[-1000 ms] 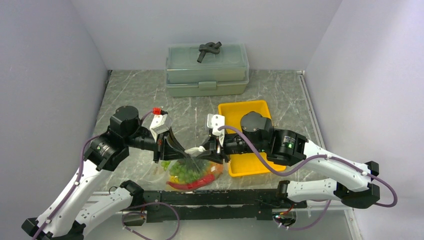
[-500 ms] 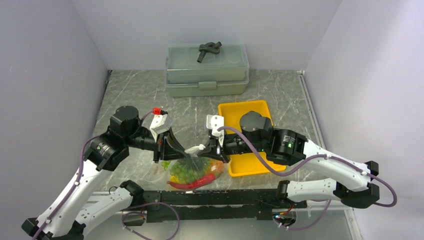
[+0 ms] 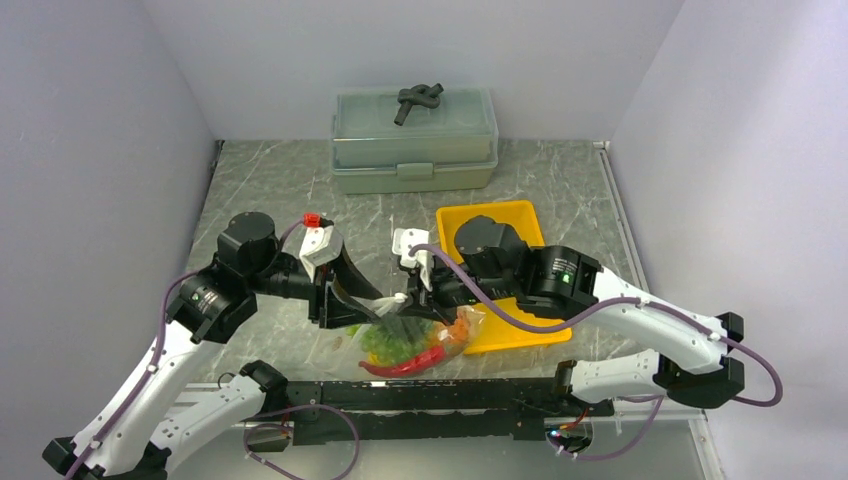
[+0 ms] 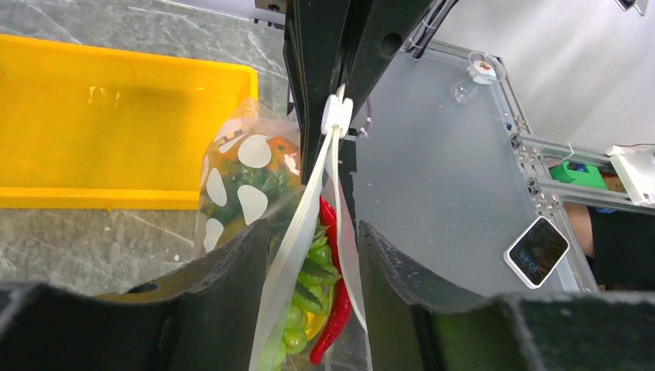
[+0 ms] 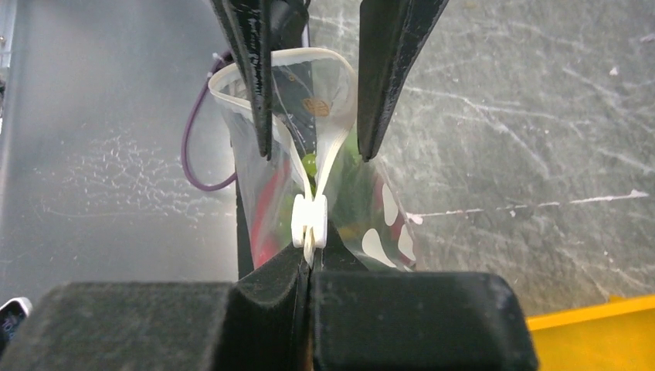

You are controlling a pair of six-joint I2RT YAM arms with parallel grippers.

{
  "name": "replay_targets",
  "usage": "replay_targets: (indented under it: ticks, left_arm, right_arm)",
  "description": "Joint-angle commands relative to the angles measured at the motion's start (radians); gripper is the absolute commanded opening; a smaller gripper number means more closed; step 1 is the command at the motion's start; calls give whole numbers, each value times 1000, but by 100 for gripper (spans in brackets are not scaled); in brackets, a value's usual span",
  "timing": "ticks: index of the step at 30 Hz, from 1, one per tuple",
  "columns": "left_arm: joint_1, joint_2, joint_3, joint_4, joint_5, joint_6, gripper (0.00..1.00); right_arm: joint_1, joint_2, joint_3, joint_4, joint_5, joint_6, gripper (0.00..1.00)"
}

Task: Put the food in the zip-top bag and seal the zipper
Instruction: Zip the zipper food storage bag.

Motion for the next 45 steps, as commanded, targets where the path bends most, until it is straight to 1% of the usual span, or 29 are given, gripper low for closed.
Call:
replay_targets:
  ticks: [1, 3, 5, 12, 17, 21, 28, 34, 40, 45]
  left_arm:
    - [-2, -13, 7, 59, -15, 7, 54]
    - [-2, -14, 5, 76, -15, -2, 60]
    - [-2, -15, 3, 92, -21, -11, 62]
    - [-2, -16, -16, 154, -67, -55, 63]
    - [-2, -15, -46, 218, -42, -87, 63]
    - [-2, -12, -55, 228, -50, -94, 63]
    - [-2, 14, -66, 277, 0, -130, 63]
    - [-2, 27, -68, 288, 46, -138, 59]
    - [-2, 25, -71, 279, 61, -134, 54]
    - [-2, 36, -71, 290, 89, -144, 46]
  right_arm:
    - [-1, 28, 96, -52, 15, 34, 0]
    - [-1, 47, 108, -75, 20, 45, 0]
    - [-1, 73, 122, -100, 27, 59, 0]
    - [-1, 127, 148, -127, 29, 101, 0]
    - [-2, 137, 148, -101, 12, 125, 0]
    - [-2, 139, 143, -80, -1, 131, 0]
    - [-3, 146, 146, -61, -7, 139, 0]
    - [-10, 149, 159, -52, -13, 144, 0]
    - [-15, 146, 159, -47, -17, 145, 0]
    - [-17, 143, 157, -39, -18, 151, 0]
